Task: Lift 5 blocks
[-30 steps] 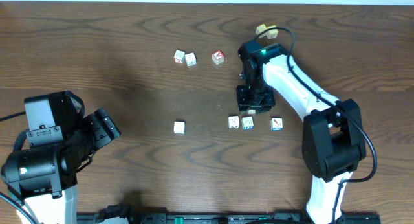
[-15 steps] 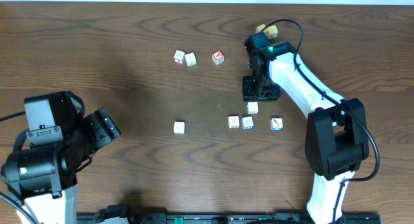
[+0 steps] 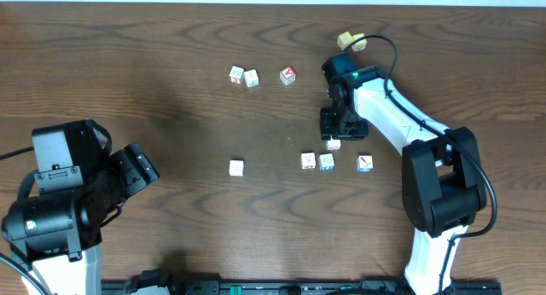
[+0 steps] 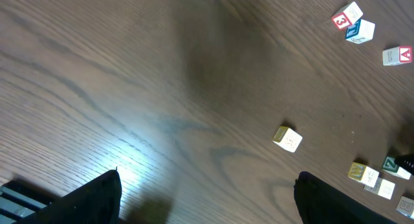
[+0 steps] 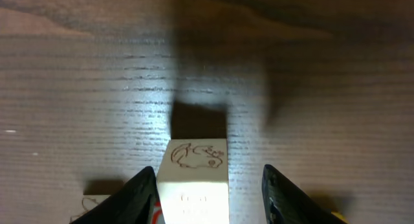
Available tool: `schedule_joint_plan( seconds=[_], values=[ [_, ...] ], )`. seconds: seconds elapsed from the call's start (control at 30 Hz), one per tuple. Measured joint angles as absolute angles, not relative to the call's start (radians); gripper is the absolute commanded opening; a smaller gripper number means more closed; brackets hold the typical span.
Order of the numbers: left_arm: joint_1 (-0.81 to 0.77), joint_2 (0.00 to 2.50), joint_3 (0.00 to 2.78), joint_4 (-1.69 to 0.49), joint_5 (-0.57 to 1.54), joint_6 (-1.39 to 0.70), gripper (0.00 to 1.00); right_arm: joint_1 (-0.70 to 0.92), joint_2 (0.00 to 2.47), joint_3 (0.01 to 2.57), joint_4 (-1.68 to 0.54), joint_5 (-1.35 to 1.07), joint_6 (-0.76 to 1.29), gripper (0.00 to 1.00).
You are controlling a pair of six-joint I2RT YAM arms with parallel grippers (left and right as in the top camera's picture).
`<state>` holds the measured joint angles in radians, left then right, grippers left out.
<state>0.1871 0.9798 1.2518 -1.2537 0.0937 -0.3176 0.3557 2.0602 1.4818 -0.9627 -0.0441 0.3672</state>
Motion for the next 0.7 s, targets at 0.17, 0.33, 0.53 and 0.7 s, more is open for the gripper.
schedule_joint_plan(
  seconds=[0.17,0.33,0.53,0.7],
  values=[
    [0.187,0.98,1.252,-1.254,0.094,-0.318,0.86,0.356,2.06,1.476,-0.956,-0.044,0.374,0.38],
    [0.187,0.98,1.252,-1.254,0.094,-0.318,0.86,0.355,2.06,1.476,-0.96,-0.044,0.374,0.3],
    [0.187,0.98,1.252,-1.254,0.094,-0.318,0.86,0.356,2.06,1.476,-1.015,-0.044,0.375,0.27],
    [0.187,0.98,1.252,-1.254,0.094,-0.318,0.86,0.356,2.06,1.474,-1.08,-0.043,0.375,0.26]
  ],
)
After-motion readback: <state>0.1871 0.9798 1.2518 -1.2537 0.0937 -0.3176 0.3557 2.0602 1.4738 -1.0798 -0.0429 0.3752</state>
